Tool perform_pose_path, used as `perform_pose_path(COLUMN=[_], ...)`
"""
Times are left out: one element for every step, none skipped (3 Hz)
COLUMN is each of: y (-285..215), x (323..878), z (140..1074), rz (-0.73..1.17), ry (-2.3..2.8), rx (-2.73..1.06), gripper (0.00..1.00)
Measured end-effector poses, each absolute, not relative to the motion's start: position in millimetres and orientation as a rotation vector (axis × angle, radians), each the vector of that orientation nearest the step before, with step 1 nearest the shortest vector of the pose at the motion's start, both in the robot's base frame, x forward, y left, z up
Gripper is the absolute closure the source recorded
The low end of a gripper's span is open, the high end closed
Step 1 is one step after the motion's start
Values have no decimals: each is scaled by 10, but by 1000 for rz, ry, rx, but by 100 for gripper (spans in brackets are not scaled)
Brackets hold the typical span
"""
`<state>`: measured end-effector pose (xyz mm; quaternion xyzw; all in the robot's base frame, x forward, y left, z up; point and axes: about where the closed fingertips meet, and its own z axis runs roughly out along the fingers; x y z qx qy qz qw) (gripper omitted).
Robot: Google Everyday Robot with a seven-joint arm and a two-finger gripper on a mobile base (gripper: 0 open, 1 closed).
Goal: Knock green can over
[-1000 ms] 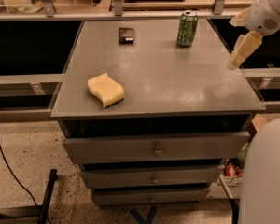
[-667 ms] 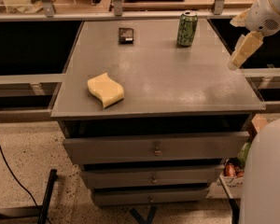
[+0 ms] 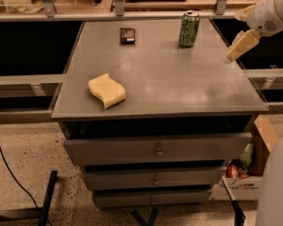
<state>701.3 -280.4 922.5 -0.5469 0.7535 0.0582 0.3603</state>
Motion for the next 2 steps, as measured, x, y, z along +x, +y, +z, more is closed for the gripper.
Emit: perform_pose_path(y=[-2765, -2724], x=[7200, 7409], z=[9272, 9295], rz=[176, 192], ry=[1870, 1803], rx=[-1300, -1220], gripper=[0, 0])
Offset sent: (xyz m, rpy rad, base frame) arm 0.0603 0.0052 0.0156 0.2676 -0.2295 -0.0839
